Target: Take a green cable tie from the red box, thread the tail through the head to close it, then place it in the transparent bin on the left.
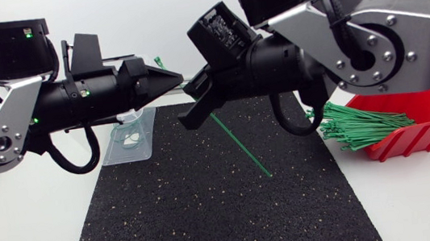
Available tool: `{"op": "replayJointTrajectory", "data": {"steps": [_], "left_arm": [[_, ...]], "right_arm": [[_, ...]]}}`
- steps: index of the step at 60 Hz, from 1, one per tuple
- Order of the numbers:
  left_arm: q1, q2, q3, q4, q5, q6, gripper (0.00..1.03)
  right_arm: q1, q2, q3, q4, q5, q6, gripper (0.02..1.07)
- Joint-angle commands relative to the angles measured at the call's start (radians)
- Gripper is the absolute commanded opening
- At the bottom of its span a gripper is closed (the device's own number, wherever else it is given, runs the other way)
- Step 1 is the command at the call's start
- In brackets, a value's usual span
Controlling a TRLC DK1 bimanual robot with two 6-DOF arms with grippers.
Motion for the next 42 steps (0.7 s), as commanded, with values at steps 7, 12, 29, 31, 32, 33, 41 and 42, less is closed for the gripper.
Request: {"op": "replayJointTrajectory", "data": {"steps": [7, 12, 29, 31, 32, 33, 41, 42], "left_arm": [[-0.008, 0.007, -0.027, 0.011, 0.012, -0.031, 0.17], [-0.010, 0.007, -0.027, 0.013, 0.012, -0.031, 0.14], [-0.008, 0.003, -0.029, 0.019, 0.011, -0.034, 0.04], [-0.010, 0.003, -0.030, 0.020, 0.011, -0.034, 0.04], [-0.010, 0.003, -0.030, 0.022, 0.011, -0.033, 0.04], [-0.010, 0.003, -0.030, 0.022, 0.011, -0.033, 0.04], [-0.014, 0.000, -0.038, 0.028, 0.012, -0.017, 0.04], [-0.013, -0.001, -0.038, 0.028, 0.012, -0.013, 0.04]], "right_arm": [[0.011, 0.011, -0.021, 0.009, 0.012, 0.019, 0.08], [0.011, 0.009, -0.022, 0.009, 0.015, 0.020, 0.08], [0.020, 0.011, -0.024, 0.011, 0.015, 0.019, 0.08], [0.022, 0.012, -0.024, 0.011, 0.015, 0.020, 0.08], [0.024, 0.012, -0.024, 0.011, 0.015, 0.020, 0.08], [0.024, 0.012, -0.024, 0.011, 0.015, 0.020, 0.08], [0.024, 0.009, -0.024, 0.011, 0.012, 0.019, 0.17], [0.024, 0.008, -0.025, 0.011, 0.012, 0.017, 0.22]]}}
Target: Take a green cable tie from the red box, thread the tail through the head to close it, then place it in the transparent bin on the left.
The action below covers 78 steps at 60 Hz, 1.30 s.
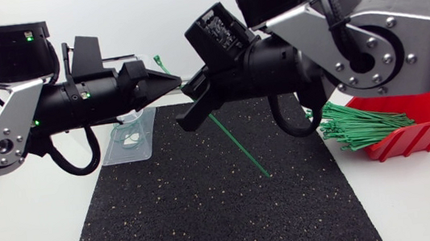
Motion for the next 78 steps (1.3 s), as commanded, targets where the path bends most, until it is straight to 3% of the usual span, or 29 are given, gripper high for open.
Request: {"op": "replayJointTrajectory", "data": {"steps": [1, 18, 23, 48, 57, 78], "left_arm": [[-0.013, -0.003, -0.026, 0.014, 0.011, -0.008, 0.04], [-0.007, -0.026, -0.029, 0.002, 0.020, 0.030, 0.04], [-0.007, -0.027, -0.027, -0.003, 0.028, 0.030, 0.03], [0.007, -0.059, -0.038, -0.032, 0.043, 0.041, 0.03], [-0.007, -0.061, -0.036, -0.034, 0.043, 0.040, 0.03], [-0.008, -0.052, -0.032, -0.026, 0.040, 0.038, 0.03]], "right_arm": [[0.011, 0.008, -0.025, 0.006, 0.000, 0.017, 0.26], [0.011, -0.026, -0.042, -0.026, -0.035, 0.009, 0.29], [0.007, -0.037, -0.051, -0.026, -0.037, 0.009, 0.38], [-0.085, -0.051, -0.084, 0.014, -0.020, -0.013, 0.38], [-0.077, -0.005, -0.110, 0.060, -0.018, -0.016, 0.38], [-0.012, 0.015, -0.111, 0.035, -0.020, -0.014, 0.38]]}}
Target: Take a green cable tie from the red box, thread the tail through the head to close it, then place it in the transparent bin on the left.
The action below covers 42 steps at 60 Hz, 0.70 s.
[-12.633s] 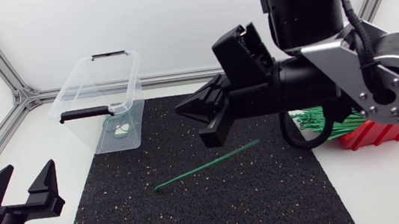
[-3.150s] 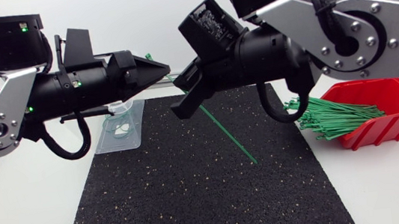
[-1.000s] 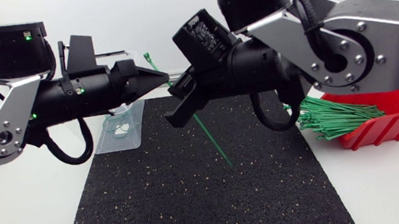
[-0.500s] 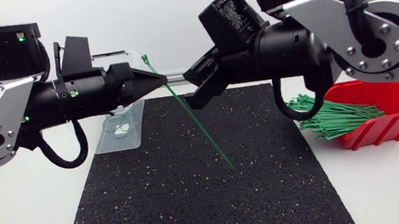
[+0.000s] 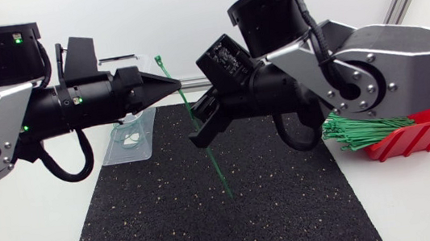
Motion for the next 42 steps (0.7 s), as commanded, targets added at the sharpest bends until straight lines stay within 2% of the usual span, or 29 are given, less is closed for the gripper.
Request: {"op": "replayJointTrajectory", "data": {"steps": [1, 21, 30, 42], "left_arm": [[-0.007, -0.003, -0.010, 0.004, 0.010, 0.003, 0.03], [-0.008, 0.011, -0.002, 0.008, 0.006, 0.003, 0.03], [0.002, 0.006, -0.002, 0.004, 0.010, 0.008, 0.04], [0.007, 0.000, -0.015, -0.003, 0.022, 0.037, 0.03]], "right_arm": [[0.017, 0.008, -0.014, -0.011, -0.001, -0.006, 0.38], [0.003, -0.021, -0.037, -0.011, -0.007, -0.017, 0.38], [-0.098, -0.041, -0.006, -0.053, -0.145, -0.031, 0.50], [-0.104, -0.066, 0.007, -0.087, -0.185, -0.037, 0.50]]}}
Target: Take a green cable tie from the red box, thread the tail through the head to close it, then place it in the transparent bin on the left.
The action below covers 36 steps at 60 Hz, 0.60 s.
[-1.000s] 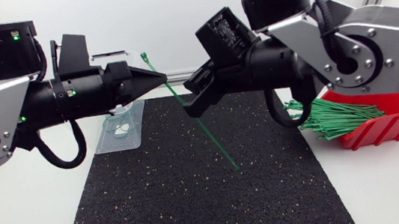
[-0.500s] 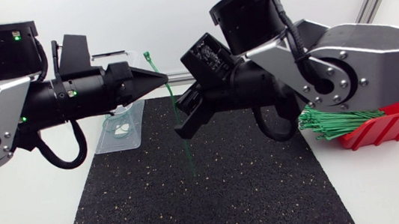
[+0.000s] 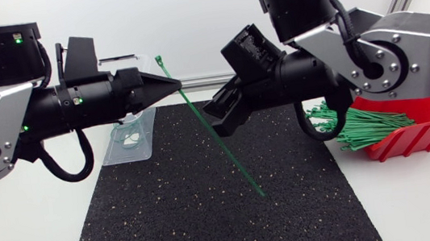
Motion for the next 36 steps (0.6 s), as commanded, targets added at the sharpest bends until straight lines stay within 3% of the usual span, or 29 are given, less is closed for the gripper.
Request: {"op": "replayJointTrajectory", "data": {"steps": [1, 18, 32, 36], "left_arm": [[0.008, -0.001, -0.013, -0.003, 0.015, 0.023, 0.04], [0.010, 0.002, -0.012, -0.003, 0.021, 0.026, 0.04], [0.002, -0.001, -0.016, -0.003, 0.033, 0.029, 0.03], [0.000, -0.002, -0.018, -0.003, 0.034, 0.029, 0.04]], "right_arm": [[0.017, -0.028, 0.015, -0.020, -0.016, -0.014, 0.50], [0.094, -0.048, 0.025, -0.035, -0.016, -0.005, 0.49], [0.097, -0.008, 0.030, 0.000, -0.017, -0.005, 0.30], [0.099, -0.003, 0.027, 0.012, -0.019, -0.005, 0.29]]}}
